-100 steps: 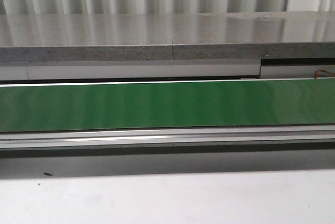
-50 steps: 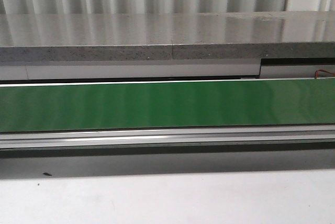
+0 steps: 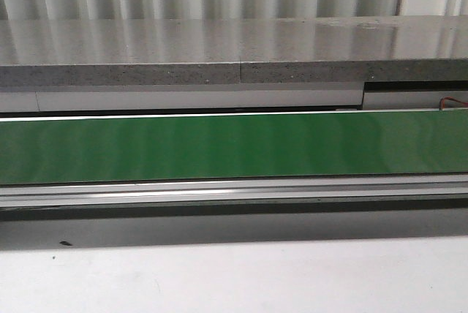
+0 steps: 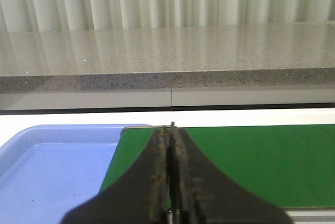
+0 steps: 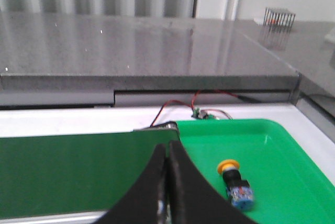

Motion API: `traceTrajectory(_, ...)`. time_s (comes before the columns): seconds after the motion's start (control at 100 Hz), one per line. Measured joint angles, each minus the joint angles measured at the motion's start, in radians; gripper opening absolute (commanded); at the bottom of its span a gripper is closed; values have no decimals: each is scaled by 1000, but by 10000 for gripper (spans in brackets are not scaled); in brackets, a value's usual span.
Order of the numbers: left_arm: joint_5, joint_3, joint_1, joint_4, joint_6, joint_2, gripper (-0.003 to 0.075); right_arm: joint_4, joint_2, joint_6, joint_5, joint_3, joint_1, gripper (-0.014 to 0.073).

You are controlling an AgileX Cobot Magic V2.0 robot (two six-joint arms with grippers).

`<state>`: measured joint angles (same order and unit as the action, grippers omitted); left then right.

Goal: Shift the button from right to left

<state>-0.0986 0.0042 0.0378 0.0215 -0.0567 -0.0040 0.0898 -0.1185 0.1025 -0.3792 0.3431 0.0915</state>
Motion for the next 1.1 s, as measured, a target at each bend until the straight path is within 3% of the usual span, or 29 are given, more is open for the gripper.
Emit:
traceTrajectory(0.17,0,0,0,0,0,0,-20,0,-152,0,-208,135,0,-68)
traceTrajectory(0.73,0,0,0,0,0,0,-20,-19,-605,0,-488,384,0,-52)
traceTrajectory(0.8,0,0,0,0,0,0,-20,-19,-651,0,-520,410,0,15)
traceTrajectory(0.87,0,0,0,0,0,0,-20,-21,-699,0,-548,436,0,143)
traceTrajectory(1.02,0,0,0,0,0,0,-20,-22,-802,0,-576,478,0,528)
traceTrajectory(1.1,0,0,0,0,0,0,-20,-22,-856,0,-579,494,0,603)
